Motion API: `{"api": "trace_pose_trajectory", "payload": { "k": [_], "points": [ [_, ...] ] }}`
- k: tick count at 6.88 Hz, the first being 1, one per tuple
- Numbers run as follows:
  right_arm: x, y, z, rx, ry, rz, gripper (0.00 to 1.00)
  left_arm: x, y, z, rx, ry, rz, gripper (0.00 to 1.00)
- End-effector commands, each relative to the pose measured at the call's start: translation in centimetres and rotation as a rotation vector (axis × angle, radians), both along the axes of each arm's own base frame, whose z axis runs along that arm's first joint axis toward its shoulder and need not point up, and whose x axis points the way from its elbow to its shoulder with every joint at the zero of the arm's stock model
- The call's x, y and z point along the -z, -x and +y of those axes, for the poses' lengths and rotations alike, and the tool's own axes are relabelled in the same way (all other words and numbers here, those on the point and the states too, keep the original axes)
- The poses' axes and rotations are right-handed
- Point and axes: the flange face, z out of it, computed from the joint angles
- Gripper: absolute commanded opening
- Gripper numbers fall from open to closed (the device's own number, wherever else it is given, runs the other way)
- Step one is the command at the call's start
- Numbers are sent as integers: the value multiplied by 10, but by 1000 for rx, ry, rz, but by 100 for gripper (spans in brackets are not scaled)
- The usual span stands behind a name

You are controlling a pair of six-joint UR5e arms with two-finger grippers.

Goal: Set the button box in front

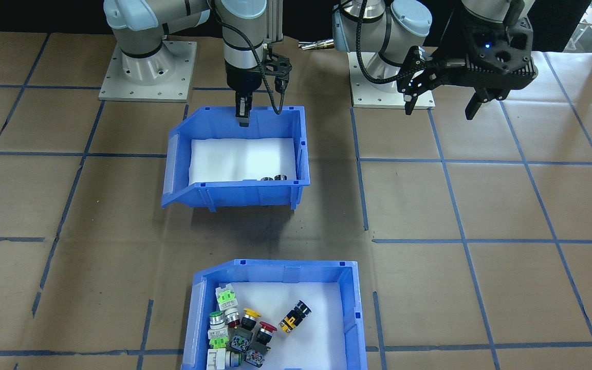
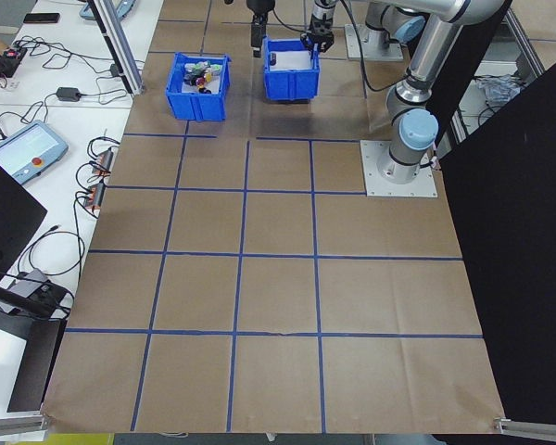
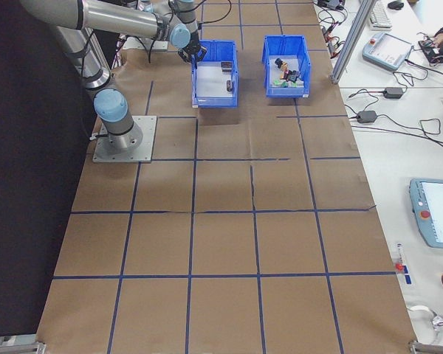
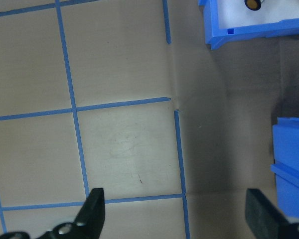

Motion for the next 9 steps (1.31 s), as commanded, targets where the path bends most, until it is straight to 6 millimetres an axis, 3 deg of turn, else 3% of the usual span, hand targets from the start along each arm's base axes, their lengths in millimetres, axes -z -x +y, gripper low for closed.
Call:
{"api": "trace_pose_trajectory", "payload": {
  "k": [1,2,5,6,7,9],
  "points": [
    [16,-5,2,25,-2,17,1,4,4,2,-4,-9,35,100],
    [29,-1,8,42,12,5,1,3,3,2,-6,-9,30,100],
    [29,-2,7,35,65,-27,3,2,3,4,-11,-9,24,100],
    [30,-3,7,40,60,-38,59,2,3,4,-9,-9,24,100],
    [30,-3,6,45,57,-35,100,2,4,4,-9,-9,24,100],
    [17,2,-1,64,86,-42,100,3,4,3,-21,-10,26,100]
  ]
}}
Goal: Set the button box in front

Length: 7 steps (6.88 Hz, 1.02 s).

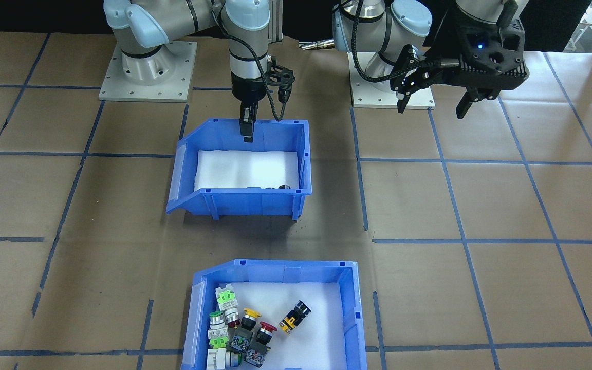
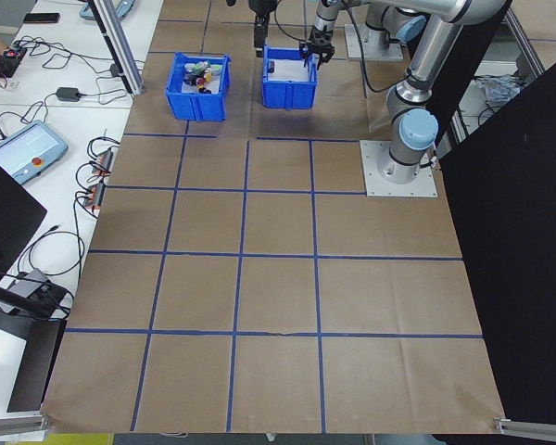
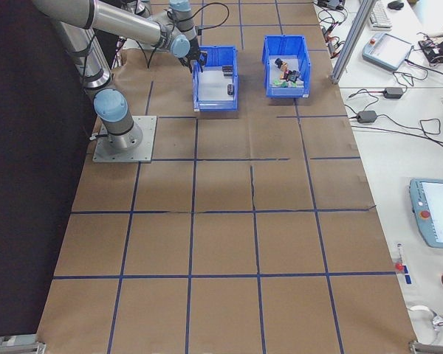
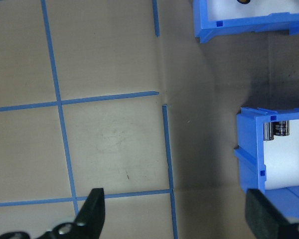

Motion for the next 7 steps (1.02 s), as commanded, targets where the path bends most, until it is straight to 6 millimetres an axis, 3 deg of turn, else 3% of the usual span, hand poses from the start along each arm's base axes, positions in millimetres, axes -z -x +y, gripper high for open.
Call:
{"api": "trace_pose_trajectory", "payload": {
  "k": [1,2,4,5,7],
  "points": [
    [-33,8,-12,31,42,-32,100,1,1,0,-31,-2,4,100],
    [-55,21,-25,74,24,-24,100,0,1,-1,-44,2,6,100],
    [-117,64,-87,230,-22,-33,100,0,1,-1,-47,1,9,100],
    [-147,92,-116,337,-13,-60,100,0,1,-1,-48,1,9,100],
    [-187,162,-162,652,60,-129,100,1,2,0,-47,-1,11,100]
  ]
}}
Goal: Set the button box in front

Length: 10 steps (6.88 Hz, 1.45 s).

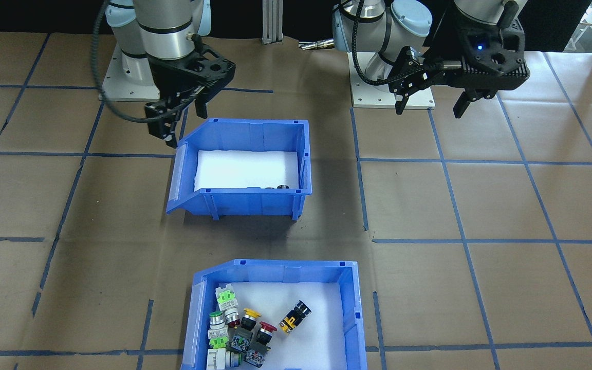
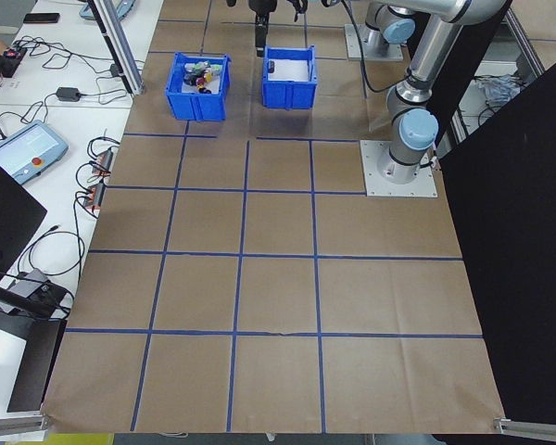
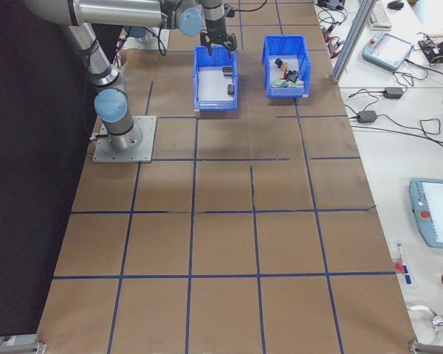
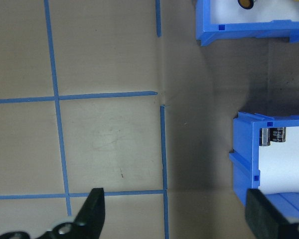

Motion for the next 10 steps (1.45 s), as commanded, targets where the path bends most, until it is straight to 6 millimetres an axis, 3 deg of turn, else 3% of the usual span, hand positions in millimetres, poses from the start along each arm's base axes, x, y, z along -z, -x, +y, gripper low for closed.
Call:
{"api": "trace_pose_trajectory", "payload": {
  "k": [1,2,3,5,8,10],
  "points": [
    [-45,69,-43,309,71,-131,100,0,0,0,-1,-1,0,100],
    [-60,82,-50,489,89,-186,100,0,0,0,-1,1,1,100],
    [-63,83,-54,648,87,-214,100,0,0,0,-1,-1,1,100],
    [-39,86,-66,919,-14,-198,100,0,1,0,-1,1,3,100],
    [-37,91,-93,1066,-126,-94,100,0,1,-1,-34,1,4,100],
    [-48,90,-95,1089,-137,-98,100,1,1,-1,-34,-1,4,100]
  ]
}}
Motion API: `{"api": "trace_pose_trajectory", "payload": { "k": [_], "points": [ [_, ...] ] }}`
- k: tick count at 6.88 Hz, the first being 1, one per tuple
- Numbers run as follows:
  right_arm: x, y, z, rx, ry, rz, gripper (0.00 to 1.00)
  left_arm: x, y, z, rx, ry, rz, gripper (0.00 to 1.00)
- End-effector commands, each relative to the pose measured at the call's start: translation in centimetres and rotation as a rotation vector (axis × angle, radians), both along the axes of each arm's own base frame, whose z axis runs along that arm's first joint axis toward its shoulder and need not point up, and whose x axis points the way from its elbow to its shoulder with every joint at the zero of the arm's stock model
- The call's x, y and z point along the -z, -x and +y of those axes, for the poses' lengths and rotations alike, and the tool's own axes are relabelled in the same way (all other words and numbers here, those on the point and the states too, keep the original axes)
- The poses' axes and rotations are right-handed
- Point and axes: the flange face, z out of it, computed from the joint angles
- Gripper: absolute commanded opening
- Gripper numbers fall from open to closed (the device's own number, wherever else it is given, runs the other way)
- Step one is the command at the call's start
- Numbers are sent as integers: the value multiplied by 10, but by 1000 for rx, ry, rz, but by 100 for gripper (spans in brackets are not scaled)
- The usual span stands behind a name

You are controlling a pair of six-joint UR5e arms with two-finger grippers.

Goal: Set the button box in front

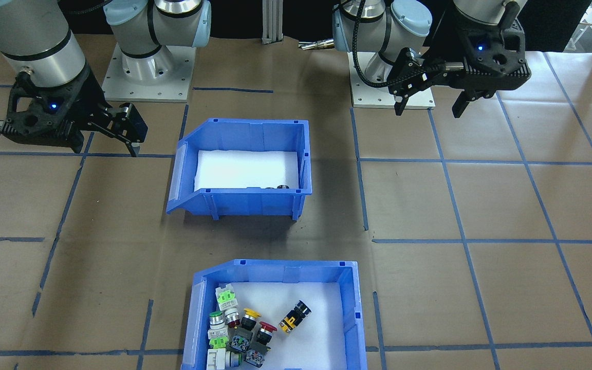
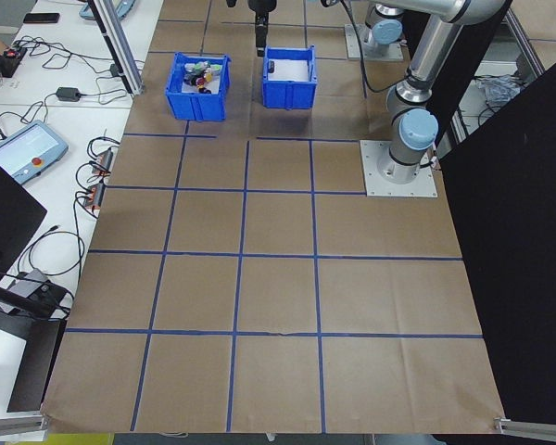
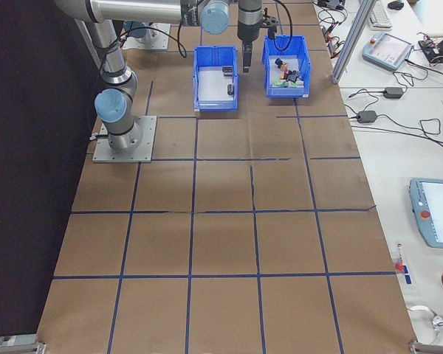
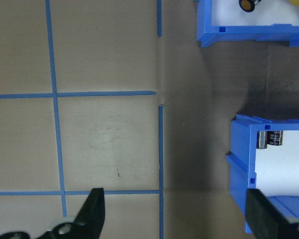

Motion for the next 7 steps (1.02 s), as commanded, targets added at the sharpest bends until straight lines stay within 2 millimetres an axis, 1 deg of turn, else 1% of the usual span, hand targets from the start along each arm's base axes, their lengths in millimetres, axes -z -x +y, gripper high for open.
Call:
{"api": "trace_pose_trajectory", "payload": {
  "k": [1,2,7],
  "points": [
    [-9,0,-1,16,0,-1,100,0,0,0,-1,-1,-2,100],
    [-12,0,-1,16,6,3,100,1,0,1,-2,-6,-5,100],
    [-13,0,0,14,7,6,100,2,-2,6,-1,-30,-14,100]
  ]
}}
